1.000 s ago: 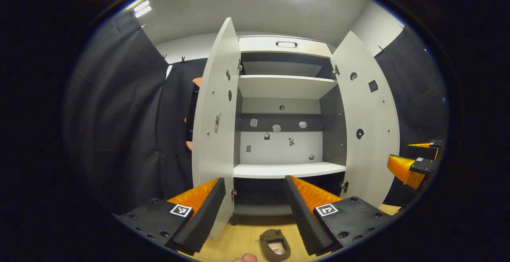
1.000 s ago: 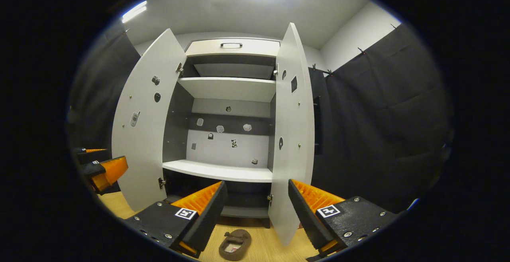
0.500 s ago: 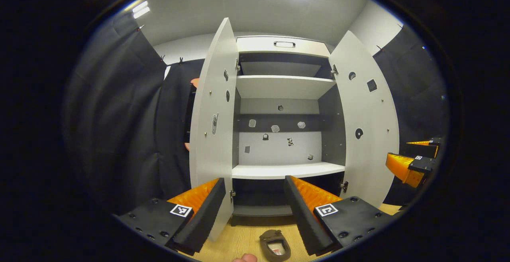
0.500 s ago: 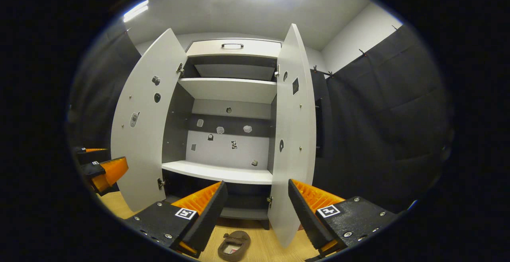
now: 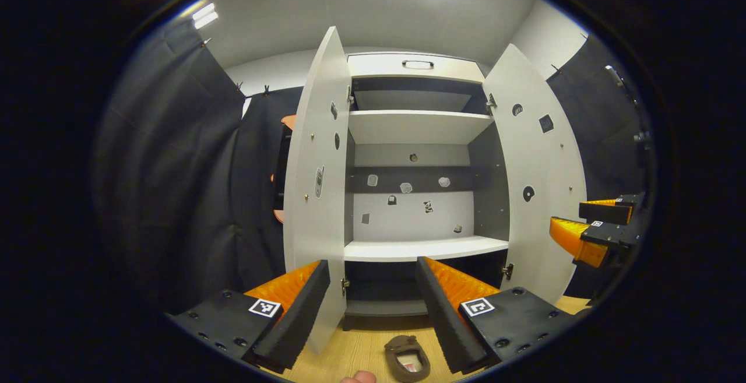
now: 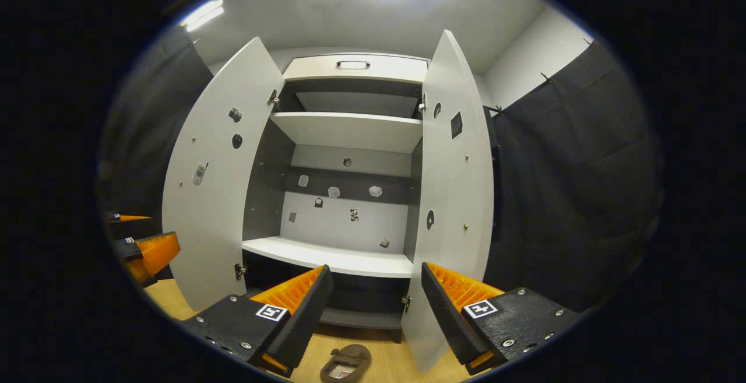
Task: Grab one shoe with the right hand and put it into the shoe cabinet, grab the other shoe with the left hand and put it into the shoe cabinet; then close the right door with the right hand and the left door with the left hand.
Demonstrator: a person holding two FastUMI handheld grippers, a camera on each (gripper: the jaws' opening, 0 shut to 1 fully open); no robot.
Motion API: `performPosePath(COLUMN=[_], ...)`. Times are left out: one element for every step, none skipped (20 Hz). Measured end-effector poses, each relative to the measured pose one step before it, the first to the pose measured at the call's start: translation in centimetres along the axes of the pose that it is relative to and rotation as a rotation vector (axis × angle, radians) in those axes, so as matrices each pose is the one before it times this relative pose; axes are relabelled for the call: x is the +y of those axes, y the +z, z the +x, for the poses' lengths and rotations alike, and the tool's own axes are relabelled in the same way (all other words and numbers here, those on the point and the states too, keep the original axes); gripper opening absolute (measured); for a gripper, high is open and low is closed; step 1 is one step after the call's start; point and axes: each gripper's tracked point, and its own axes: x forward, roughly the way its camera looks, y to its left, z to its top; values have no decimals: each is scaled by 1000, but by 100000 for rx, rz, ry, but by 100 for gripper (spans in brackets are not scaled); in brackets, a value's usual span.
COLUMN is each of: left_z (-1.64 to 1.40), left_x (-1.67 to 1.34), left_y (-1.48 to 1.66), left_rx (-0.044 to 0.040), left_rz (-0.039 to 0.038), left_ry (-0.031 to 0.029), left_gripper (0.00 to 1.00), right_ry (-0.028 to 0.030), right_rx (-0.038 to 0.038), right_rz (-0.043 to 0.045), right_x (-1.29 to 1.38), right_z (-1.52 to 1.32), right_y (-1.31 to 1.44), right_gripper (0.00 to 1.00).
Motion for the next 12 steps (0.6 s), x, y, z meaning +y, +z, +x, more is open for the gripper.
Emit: performPosePath(left_z=[-53, -8, -25, 21, 33, 7, -93, 29, 102, -53, -40, 69], left_x=[121, 217, 25, 64, 116, 106, 228, 139, 95, 115, 84, 65], left_y=[-95, 15, -105, -89, -65, 7, -132, 6, -28, -5, -87, -29], left_rx=[111, 117, 237, 296, 131, 124, -28, 31, 92, 133, 60, 162], left_rz=[16, -185, -210, -146, -177, -73, -73, -146, -104, -24, -137, -302], left_ry=[238, 150, 192, 297, 315, 374, 466, 232, 314, 337, 274, 166], left_gripper=[96, 96, 96, 96, 96, 96, 96, 96, 96, 96, 96, 96], right_ry=[1005, 1063, 383, 295, 157, 239, 469, 472, 379, 505, 199, 214], right_rx=[2138, 2241, 2504, 3008, 3795, 4044, 3856, 4295, 4619, 4359, 4125, 4039], right_rz=[874, 678, 350, -102, -460, -442, -266, -241, -149, -2, 54, 18], right_x=[290, 316, 225, 70, 186, 167, 169, 188, 221, 330, 103, 147], right_z=[739, 834, 686, 766, 770, 707, 829, 685, 528, 623, 607, 647], right_y=[-1017, -1073, -1485, -1563, -1943, -1903, -2097, -1899, -2100, -1911, -1990, -1924], right_gripper=[94, 94, 94, 94, 94, 94, 94, 94, 94, 94, 95, 94])
